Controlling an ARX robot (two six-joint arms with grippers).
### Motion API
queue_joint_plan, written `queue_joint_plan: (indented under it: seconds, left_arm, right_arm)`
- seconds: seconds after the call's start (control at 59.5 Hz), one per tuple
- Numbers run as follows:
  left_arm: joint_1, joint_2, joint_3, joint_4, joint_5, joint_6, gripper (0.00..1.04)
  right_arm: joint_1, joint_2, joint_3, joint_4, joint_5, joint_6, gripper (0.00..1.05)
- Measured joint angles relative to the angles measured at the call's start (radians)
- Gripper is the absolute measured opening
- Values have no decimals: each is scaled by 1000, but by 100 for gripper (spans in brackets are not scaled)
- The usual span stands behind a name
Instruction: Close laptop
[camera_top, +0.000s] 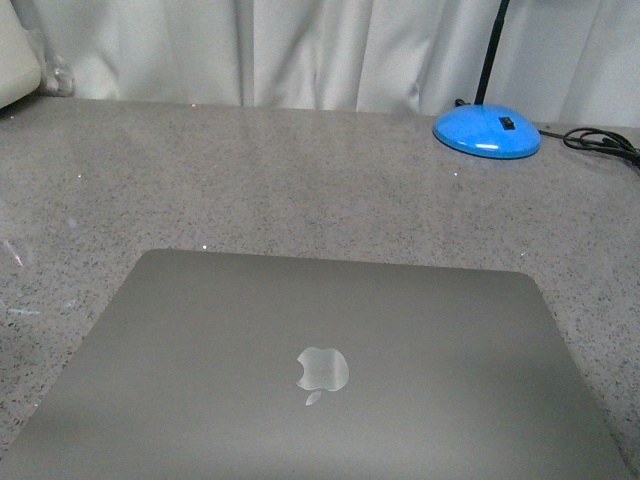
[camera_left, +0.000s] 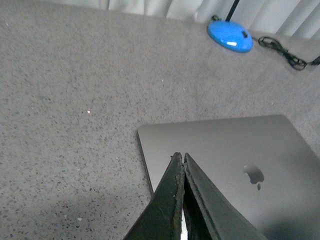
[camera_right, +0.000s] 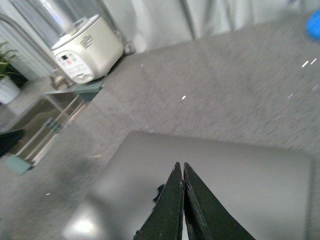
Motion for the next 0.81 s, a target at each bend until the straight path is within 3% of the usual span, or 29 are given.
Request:
queue_joint_plan:
  seconds: [0.202,0.353,0.487,0.571,0.655,0.722,0.806]
  left_arm:
    - [185,-191,-48,-123,161,-69,4]
    - [204,-215,-55,-128,175,-85,4]
    - [205,-216,-56,-127,168,-90,4]
    - [127,-277,-135,46,-84,-27,4]
    - [3,-341,-200,123,-349,16,4]
    - [-74,-372,-220,130,-452,34,4]
    - [-101,-394,-248,130,-479,46,4]
  right_arm:
    - [-19,-266,-34,-102,150,-205,1]
    - [-98,-511,-140,-201,196,-285,1]
    - [-243,-648,-238,-184,115,-322,1]
    - [-354,-686,-249,-277,169,-356,1]
    - [-395,-690,-251,-299,195,-365,1]
    - [-396,-690,-251,-302,184,-371,1]
    - [-396,-692,-251,-301,180,-378,1]
